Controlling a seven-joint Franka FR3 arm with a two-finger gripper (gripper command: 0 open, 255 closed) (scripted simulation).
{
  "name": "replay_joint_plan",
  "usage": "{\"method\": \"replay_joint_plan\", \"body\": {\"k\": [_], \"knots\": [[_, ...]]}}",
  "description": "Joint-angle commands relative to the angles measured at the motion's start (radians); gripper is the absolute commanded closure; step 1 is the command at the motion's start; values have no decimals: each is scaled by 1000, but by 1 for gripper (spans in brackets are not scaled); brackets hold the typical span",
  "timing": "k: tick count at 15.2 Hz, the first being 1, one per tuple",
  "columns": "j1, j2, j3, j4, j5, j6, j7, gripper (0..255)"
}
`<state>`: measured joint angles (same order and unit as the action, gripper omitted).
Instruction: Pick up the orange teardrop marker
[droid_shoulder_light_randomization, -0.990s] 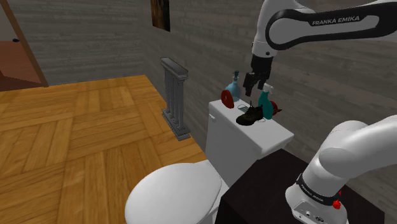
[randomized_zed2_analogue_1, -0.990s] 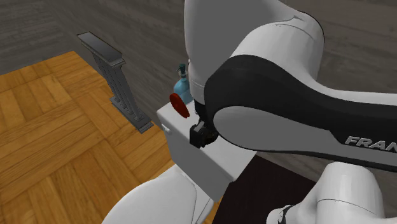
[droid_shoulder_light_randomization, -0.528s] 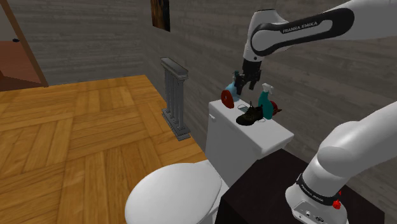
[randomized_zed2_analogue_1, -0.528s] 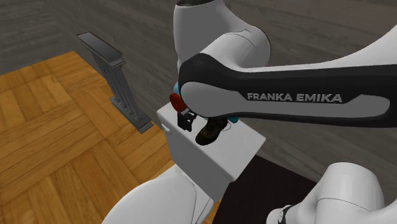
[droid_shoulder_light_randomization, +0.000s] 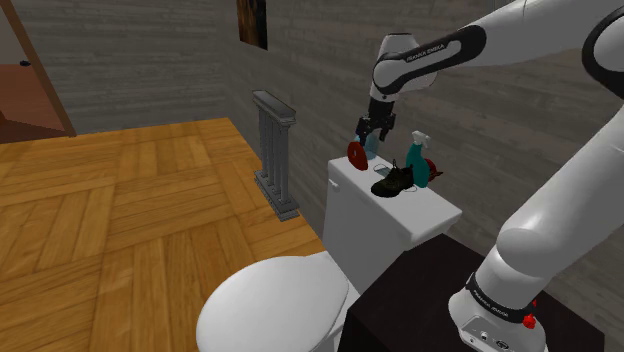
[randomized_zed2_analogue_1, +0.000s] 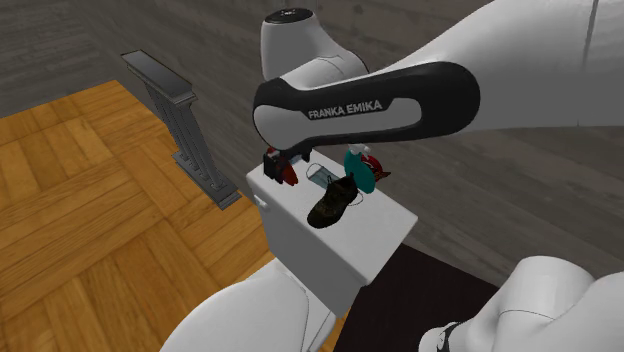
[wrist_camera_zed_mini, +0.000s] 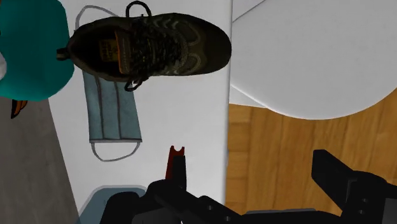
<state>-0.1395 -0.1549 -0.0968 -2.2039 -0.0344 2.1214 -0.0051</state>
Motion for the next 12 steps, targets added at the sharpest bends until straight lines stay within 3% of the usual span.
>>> {"method": "replay_joint_plan", "body": {"k": [1,12], "knots": [[-10,76,-17,55,17,29,-14,0],[-87,462,-61,403,151,91,-83,0]]}}
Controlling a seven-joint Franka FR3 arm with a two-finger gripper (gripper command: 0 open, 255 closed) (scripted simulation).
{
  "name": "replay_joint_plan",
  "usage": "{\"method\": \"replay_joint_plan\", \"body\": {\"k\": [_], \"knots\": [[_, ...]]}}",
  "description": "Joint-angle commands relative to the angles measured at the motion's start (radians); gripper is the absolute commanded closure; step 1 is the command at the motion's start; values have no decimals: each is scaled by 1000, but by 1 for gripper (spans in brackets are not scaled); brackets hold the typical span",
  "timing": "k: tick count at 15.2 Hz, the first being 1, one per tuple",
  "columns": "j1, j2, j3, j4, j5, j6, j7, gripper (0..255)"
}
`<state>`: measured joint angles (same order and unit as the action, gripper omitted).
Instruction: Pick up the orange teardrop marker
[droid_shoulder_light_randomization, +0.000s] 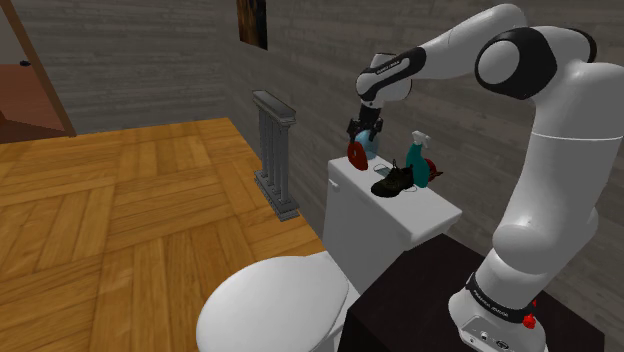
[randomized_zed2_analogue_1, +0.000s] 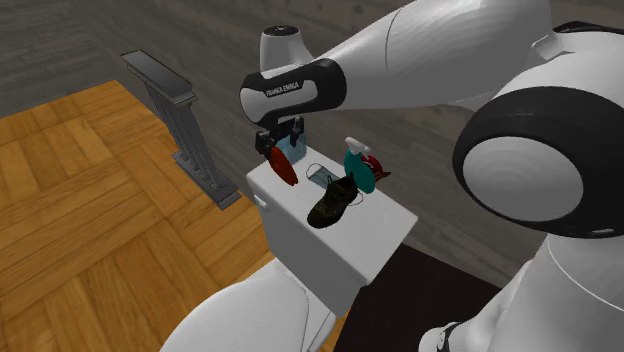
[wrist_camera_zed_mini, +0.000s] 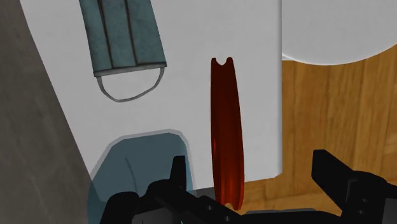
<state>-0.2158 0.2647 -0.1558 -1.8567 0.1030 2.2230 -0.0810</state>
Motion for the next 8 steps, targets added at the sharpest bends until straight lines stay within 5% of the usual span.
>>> {"method": "replay_joint_plan", "body": {"k": [1,8], "knots": [[-11,48,-1,49,15,1,-9,0],[-14,88,4,14,27,75,-19,0]]}}
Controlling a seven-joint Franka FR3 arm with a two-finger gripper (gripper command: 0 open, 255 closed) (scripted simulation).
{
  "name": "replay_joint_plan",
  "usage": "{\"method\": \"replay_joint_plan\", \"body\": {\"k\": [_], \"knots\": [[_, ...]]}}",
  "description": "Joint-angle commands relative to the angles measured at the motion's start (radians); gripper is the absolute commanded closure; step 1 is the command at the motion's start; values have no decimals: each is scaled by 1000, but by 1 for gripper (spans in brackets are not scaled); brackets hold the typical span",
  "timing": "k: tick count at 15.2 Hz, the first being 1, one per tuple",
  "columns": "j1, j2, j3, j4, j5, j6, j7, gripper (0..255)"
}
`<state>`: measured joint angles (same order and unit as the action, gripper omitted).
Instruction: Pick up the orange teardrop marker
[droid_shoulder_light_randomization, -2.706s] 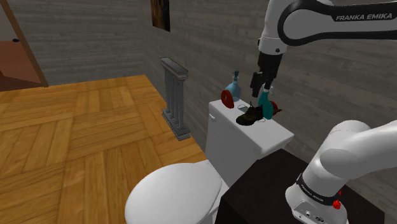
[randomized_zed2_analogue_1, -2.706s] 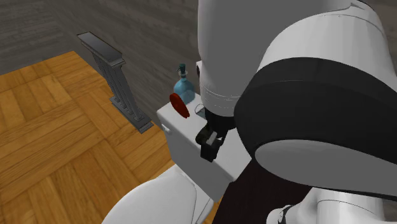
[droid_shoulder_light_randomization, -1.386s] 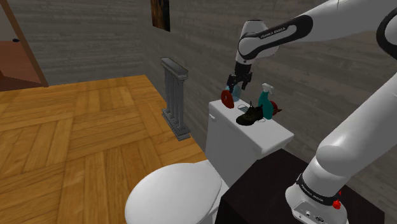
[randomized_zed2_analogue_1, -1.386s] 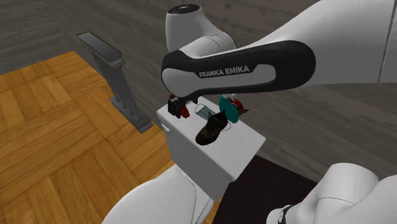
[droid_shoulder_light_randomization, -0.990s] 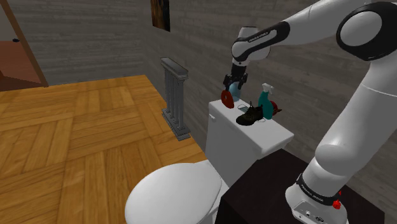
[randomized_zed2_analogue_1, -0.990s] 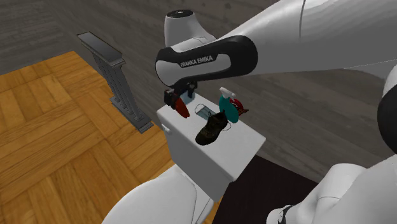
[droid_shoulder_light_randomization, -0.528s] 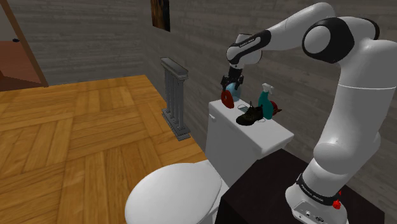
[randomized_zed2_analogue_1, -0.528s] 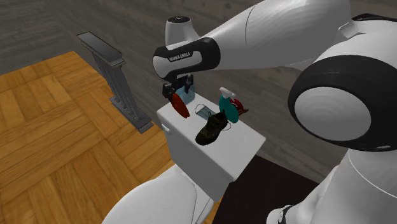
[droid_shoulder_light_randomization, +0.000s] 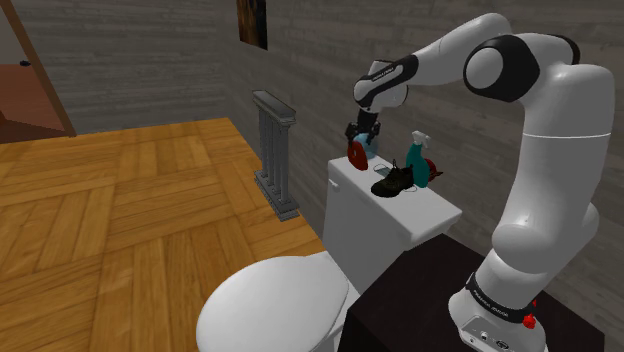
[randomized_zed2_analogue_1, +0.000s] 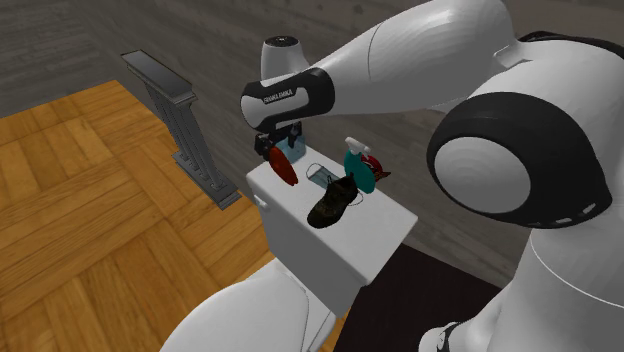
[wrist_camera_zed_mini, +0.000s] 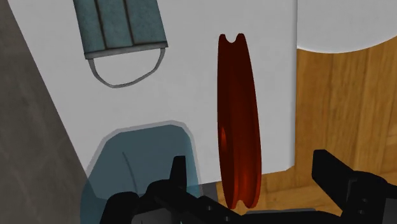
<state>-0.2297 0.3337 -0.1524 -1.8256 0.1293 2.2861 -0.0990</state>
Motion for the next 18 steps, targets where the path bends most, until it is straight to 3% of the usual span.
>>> {"method": "replay_joint_plan", "body": {"k": [1,2,11,18], "knots": [[0,19,1,-18,1,12,-1,0],[-2,9,0,-32,1,17,-5,255],[-1,19,1,-17,1,12,-1,255],[2,-23,-4,21,-12,-67,10,255]]}}
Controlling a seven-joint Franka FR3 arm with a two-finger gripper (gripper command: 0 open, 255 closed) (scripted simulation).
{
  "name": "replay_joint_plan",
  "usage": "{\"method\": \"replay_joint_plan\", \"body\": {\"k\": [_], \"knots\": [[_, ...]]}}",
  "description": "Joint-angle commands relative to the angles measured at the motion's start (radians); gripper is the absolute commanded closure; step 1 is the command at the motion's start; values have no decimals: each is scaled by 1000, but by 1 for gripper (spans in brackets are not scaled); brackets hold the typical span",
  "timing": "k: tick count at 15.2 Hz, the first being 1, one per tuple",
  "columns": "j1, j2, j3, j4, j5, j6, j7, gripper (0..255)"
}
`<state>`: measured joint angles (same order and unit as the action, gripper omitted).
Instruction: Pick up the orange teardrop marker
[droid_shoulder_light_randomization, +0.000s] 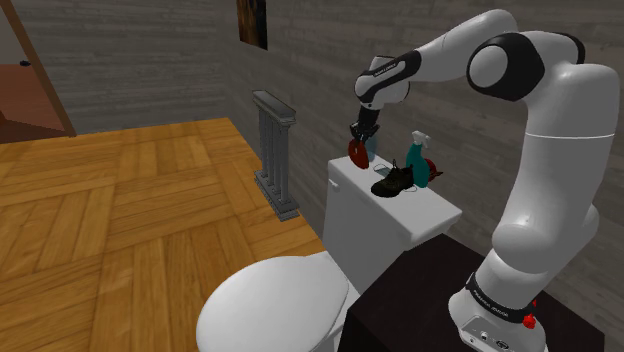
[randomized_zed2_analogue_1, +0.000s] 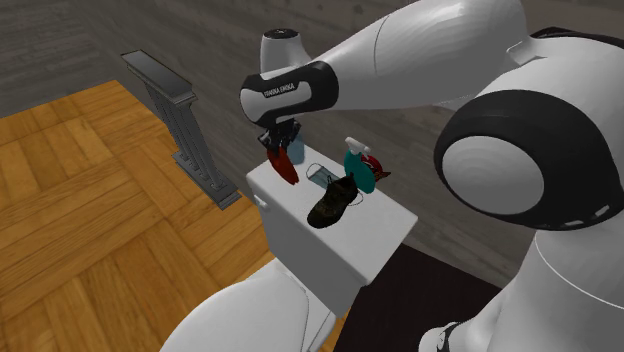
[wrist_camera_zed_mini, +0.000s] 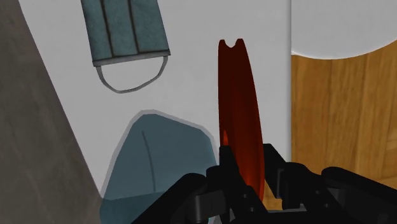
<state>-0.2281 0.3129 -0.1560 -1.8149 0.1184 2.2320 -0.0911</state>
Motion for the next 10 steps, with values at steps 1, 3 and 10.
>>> {"method": "replay_joint_plan", "body": {"k": [1,3,10], "knots": [[1,-8,-1,16,-3,-25,4,255],[1,-18,-2,30,-6,-48,7,255],[2,-41,-4,69,-14,-110,14,255]]}}
